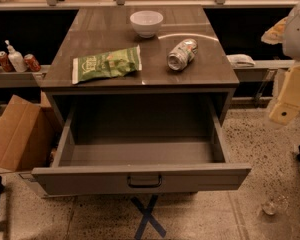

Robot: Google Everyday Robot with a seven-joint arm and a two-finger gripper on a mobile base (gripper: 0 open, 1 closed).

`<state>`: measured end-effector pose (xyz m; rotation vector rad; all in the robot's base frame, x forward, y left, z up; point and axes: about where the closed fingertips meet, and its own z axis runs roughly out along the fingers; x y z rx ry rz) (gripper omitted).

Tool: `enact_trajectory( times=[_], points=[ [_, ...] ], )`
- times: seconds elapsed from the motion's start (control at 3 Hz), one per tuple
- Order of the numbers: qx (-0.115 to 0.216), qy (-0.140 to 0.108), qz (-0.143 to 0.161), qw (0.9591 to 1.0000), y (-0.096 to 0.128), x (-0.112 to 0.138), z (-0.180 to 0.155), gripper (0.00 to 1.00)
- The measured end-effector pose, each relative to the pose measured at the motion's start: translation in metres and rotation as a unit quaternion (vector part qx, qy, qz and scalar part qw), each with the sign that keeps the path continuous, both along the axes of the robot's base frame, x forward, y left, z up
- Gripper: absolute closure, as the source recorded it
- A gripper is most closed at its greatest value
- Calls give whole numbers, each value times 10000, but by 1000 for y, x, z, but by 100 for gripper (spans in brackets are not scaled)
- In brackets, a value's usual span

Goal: Place green jalapeno chip bag into top drawer

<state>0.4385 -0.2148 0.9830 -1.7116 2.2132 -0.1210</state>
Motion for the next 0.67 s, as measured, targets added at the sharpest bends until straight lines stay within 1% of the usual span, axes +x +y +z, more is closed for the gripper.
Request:
enact_trajectory(
  times=[0.33,0.67],
  points=[
    [4,-13,5,10000,1,1,1,0],
    [65,-105,198,9997,25,27,1,0]
  ],
)
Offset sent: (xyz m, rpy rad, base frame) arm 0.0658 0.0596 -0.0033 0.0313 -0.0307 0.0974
